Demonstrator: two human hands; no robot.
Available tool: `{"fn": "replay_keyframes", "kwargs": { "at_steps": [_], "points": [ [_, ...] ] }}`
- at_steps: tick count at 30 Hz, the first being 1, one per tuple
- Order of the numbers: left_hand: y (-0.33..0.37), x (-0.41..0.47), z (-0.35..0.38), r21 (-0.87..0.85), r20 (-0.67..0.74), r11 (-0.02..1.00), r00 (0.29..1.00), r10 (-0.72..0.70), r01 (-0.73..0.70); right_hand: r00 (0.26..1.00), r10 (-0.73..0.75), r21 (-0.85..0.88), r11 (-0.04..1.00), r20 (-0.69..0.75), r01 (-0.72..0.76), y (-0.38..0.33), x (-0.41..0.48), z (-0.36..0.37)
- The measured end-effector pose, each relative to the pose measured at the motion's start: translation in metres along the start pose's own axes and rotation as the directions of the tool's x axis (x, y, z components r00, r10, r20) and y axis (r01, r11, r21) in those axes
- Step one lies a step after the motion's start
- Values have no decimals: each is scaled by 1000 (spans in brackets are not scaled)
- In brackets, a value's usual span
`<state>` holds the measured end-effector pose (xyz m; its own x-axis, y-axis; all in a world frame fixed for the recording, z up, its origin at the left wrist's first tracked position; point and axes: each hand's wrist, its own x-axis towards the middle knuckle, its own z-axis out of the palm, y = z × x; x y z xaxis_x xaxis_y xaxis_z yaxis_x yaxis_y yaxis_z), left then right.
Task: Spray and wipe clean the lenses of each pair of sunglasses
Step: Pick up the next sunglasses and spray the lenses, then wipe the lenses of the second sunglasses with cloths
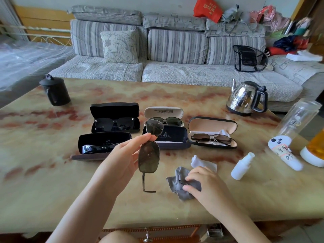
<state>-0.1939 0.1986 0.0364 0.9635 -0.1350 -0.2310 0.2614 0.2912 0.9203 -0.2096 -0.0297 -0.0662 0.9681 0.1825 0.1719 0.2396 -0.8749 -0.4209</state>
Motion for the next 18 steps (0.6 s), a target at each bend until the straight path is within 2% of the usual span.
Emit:
{"fn": "replay_keyframes", "kwargs": {
  "at_steps": [7,15,18],
  "points": [
    [-2,1,0,0,5,1000,1000,-12,12,992,124,276,952,37,-129,1,4,-1],
    [-1,0,-1,-11,-5,1000,1000,-21,21,986,161,324,931,48,-168,0,5,-4],
    [-1,-1,-2,-4,-4,1000,1000,-24,24,981,188,406,893,53,-193,-3,4,-15]
  ]
}}
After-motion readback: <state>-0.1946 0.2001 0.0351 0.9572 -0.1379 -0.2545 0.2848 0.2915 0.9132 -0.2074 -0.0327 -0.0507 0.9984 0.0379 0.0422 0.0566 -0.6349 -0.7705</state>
